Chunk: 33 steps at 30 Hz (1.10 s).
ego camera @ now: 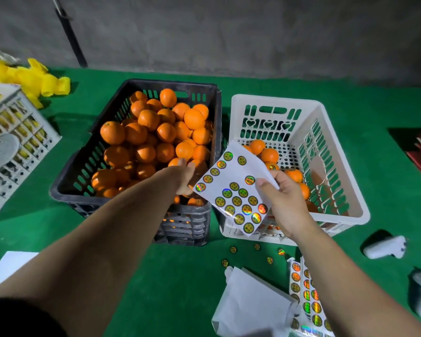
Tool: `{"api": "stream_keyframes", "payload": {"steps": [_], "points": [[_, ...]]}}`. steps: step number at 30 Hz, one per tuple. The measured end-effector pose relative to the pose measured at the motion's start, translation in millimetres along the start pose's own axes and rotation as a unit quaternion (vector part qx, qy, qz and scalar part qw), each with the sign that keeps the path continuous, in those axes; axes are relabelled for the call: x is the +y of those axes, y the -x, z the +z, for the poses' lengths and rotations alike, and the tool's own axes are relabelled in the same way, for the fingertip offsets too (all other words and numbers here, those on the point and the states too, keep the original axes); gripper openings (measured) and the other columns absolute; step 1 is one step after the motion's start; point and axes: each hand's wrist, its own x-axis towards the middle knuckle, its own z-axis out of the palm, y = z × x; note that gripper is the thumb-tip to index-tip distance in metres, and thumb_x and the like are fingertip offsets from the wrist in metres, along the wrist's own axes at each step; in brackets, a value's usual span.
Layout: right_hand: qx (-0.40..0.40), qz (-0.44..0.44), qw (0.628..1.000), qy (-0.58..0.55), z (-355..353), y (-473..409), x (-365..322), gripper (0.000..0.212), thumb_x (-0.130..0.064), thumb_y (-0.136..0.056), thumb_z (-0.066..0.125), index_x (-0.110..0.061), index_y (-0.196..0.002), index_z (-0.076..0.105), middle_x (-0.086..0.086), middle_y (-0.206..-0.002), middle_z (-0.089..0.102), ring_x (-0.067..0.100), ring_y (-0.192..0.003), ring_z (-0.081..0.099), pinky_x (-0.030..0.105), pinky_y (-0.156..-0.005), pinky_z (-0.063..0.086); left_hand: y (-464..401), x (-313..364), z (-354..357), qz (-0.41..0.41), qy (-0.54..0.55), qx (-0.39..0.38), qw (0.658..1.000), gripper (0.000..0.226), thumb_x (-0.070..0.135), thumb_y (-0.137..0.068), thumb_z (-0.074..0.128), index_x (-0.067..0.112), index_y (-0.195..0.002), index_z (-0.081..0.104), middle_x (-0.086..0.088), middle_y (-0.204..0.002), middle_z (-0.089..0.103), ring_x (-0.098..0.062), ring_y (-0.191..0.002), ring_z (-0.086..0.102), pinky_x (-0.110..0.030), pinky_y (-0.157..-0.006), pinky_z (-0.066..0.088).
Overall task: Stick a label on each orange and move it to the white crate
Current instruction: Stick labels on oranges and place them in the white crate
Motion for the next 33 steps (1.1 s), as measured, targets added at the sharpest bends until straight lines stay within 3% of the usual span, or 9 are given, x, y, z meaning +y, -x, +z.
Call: {"api": "stream_keyframes", "payload": {"steps": [4,7,10,13,20,25,27,29,33], "points": [[-0.012,-0.002,1.0,0.004,-0.3,1.6,-1.2,0.009,-0.034,-0.092,0.067,-0.031,-0.095,0.075,0.013,-0.102,0.078,0.045,-0.094,0.072,0.063,-0.078,0.06,3.4,-19.4,-11.8,-0.021,0.039,0.041,0.998,0.059,0.033,-0.096,0.075,0.006,-0.144,0.052,-0.015,-0.135,0.052,-0.029,-0.101,0.065,-0.039,-0.086,0.058],[-0.008,0.001,1.0,0.006,1.7,3.6,-4.1,0.008,-0.033,-0.093,0.067,-0.034,-0.094,0.075,0.008,-0.098,0.079,0.033,-0.083,0.074,0.05,-0.07,0.062,23.1,-32.3,-27.8,-0.009,0.181,0.154,0.971,0.065,0.055,-0.086,0.08,0.014,-0.132,0.06,-0.012,-0.133,0.056,-0.03,-0.112,0.061,-0.037,-0.081,0.054],[-0.011,0.004,1.0,0.007,2.2,6.0,-8.3,0.007,-0.029,-0.096,0.069,-0.031,-0.095,0.076,0.008,-0.097,0.079,0.03,-0.082,0.075,0.048,-0.069,0.063,67.8,-30.6,-26.2,0.086,0.487,0.203,0.845,0.061,0.079,-0.07,0.077,0.03,-0.105,0.067,-0.001,-0.115,0.07,-0.019,-0.105,0.067,-0.03,-0.081,0.052],[-0.045,0.03,0.998,-0.023,-0.4,13.8,-14.6,0.016,-0.013,-0.101,0.067,-0.025,-0.099,0.077,0.015,-0.103,0.079,0.035,-0.086,0.074,0.046,-0.072,0.061,110.6,-18.0,-10.5,0.209,0.611,0.118,0.754,0.073,0.08,-0.076,0.074,0.028,-0.127,0.072,0.001,-0.138,0.07,-0.023,-0.133,0.062,-0.046,-0.113,0.046],[-0.118,-0.002,0.992,0.043,-10.9,59.3,-40.7,0.019,-0.025,-0.094,0.076,-0.033,-0.11,0.073,-0.008,-0.078,0.069,0.008,-0.057,0.057,0.023,-0.053,0.044,173.3,13.3,36.3,0.295,0.639,0.047,0.709,0.074,0.067,-0.076,0.084,0.025,-0.135,0.069,-0.008,-0.137,0.07,-0.028,-0.128,0.066,-0.045,-0.107,0.055],[0.077,-0.117,0.963,0.231,4.6,95.0,-47.7,0.066,-0.02,-0.087,0.085,-0.031,-0.14,0.046,0.002,-0.122,0.053,0.01,-0.112,0.053,0.017,-0.089,0.041,190.2,25.2,52.9,0.28,0.665,0.054,0.69,0.081,0.055,-0.07,0.092,0.012,-0.134,0.065,-0.022,-0.127,0.07,-0.042,-0.116,0.069,-0.055,-0.098,0.058],[0.167,-0.273,0.857,0.404,14.0,111.0,-55.1,0.058,-0.025,-0.085,0.084,-0.025,-0.134,0.052,0.009,-0.133,0.044,0.028,-0.125,0.041,0.026,-0.101,0.024,198.6,28.8,57.4,0.277,0.664,0.065,0.692,0.085,0.059,-0.066,0.095,0.011,-0.13,0.066,-0.01,-0.113,0.076,-0.02,-0.093,0.076,-0.029,-0.078,0.06],[0.133,-0.367,0.802,0.452,18.5,120.1,-61.3,0.032,-0.036,-0.092,0.073,-0.03,-0.123,0.065,0.012,-0.133,0.05,0.036,-0.123,0.044,0.032,-0.1,0.021,204.4,30.6,61.9,0.282,0.669,0.061,0.686,0.084,0.06,-0.064,0.096,0.014,-0.128,0.067,-0.011,-0.116,0.074,-0.019,-0.1,0.074,-0.029,-0.083,0.059],[0.028,-0.339,0.848,0.407,16.3,124.0,-69.2,0.036,-0.049,-0.093,0.062,-0.025,-0.115,0.077,-0.004,-0.122,0.063,0.028,-0.112,0.047,0.044,-0.091,0.034,211.3,28.0,69.0,0.314,0.689,0.045,0.652,0.088,0.06,-0.063,0.096,0.017,-0.134,0.066,-0.022,-0.131,0.066,-0.035,-0.12,0.065,-0.048,-0.101,0.052]]}}
